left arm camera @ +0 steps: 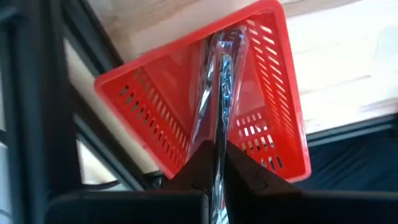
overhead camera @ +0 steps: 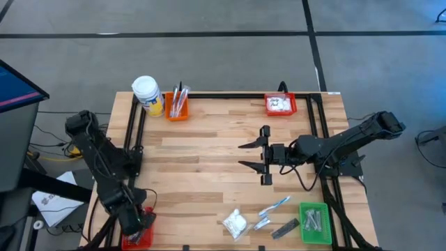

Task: Pick & Place Travel size toiletries
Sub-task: Put the left comb into the bottom red bin, then put the blue toothbrush into the orange bin

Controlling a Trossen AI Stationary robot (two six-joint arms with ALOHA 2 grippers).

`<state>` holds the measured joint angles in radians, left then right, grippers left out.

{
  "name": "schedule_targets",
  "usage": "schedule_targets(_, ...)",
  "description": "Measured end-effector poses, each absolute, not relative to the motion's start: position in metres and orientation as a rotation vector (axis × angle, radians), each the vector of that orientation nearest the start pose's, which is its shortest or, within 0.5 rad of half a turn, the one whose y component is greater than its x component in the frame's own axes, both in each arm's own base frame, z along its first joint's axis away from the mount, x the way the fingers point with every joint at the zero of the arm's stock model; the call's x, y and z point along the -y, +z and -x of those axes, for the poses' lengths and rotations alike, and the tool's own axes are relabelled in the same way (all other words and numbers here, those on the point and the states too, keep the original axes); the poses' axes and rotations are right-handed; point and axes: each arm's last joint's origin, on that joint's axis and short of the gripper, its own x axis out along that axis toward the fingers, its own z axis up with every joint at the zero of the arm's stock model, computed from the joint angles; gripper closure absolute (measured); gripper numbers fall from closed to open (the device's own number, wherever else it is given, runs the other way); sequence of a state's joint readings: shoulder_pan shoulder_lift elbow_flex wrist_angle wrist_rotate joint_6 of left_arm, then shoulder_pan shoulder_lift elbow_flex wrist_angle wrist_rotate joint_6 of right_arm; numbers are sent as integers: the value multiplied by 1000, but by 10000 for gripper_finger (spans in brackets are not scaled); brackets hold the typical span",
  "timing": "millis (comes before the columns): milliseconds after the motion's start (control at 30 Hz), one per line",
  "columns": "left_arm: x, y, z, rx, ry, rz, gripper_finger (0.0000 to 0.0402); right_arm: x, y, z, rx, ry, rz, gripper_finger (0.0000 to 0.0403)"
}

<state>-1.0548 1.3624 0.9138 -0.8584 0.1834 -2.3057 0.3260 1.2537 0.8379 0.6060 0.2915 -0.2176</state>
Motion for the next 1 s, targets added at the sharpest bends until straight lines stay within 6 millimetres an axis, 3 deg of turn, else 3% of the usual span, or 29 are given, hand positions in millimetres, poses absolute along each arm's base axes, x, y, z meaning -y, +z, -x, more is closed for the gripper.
schedule_targets(433,228,188,-120,-1566,796,1117,391,-82,328,-268,184,16,159,195)
schedule_targets(1000,229,188,-118,-1560,802,1117,288,-82,328,-268,182,15,160,196)
